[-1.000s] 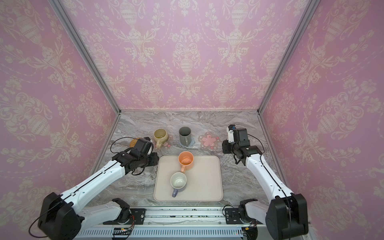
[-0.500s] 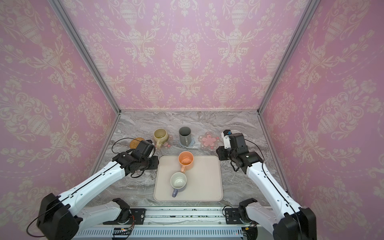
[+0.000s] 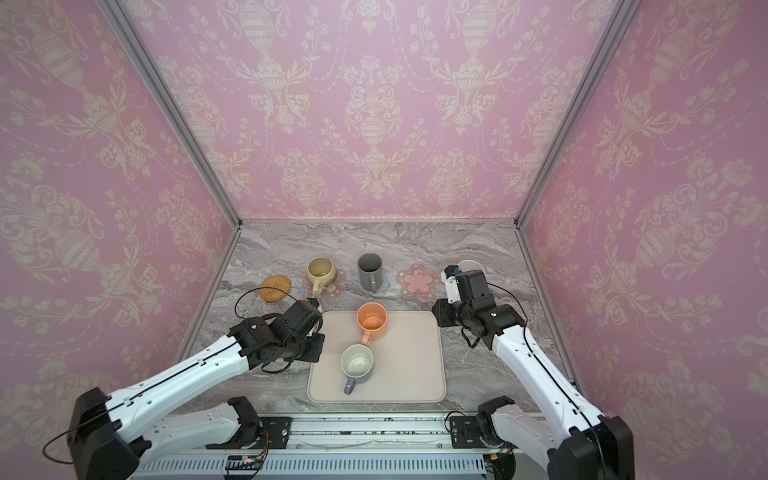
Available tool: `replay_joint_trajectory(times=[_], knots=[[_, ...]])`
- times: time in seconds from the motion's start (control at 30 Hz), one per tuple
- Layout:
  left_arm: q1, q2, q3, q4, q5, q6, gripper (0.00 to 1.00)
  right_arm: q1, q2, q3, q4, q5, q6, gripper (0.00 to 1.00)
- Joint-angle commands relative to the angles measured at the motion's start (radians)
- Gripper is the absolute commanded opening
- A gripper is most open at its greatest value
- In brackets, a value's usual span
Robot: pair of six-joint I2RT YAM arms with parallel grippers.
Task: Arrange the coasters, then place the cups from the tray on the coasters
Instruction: 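Pull the right gripper back while the left gripper reaches toward the lavender mug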
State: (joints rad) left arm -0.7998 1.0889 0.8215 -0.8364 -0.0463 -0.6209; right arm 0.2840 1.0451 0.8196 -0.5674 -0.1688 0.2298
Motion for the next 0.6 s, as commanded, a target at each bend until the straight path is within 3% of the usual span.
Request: replay_joint_trajectory(times=[0.0, 0.33, 0.57], knots=[[-0.086, -0.024, -0.007, -0.053, 0.022, -0.053, 0.00, 0.008, -0.029, -0.015, -0.026, 0.004, 0.005, 0.33], [-0.290, -0.070, 0.056, -0.210, 0.065, -0.101, 0.00, 0.012, -0.051, -0.019, -0.065, 0.015, 0.003, 0.33], [-0.405, -0.049, 0.081, -0.136, 0.182, -0.104, 0.00, 0.014, -0.059, -0.029, -0.062, 0.020, 0.014, 0.33]])
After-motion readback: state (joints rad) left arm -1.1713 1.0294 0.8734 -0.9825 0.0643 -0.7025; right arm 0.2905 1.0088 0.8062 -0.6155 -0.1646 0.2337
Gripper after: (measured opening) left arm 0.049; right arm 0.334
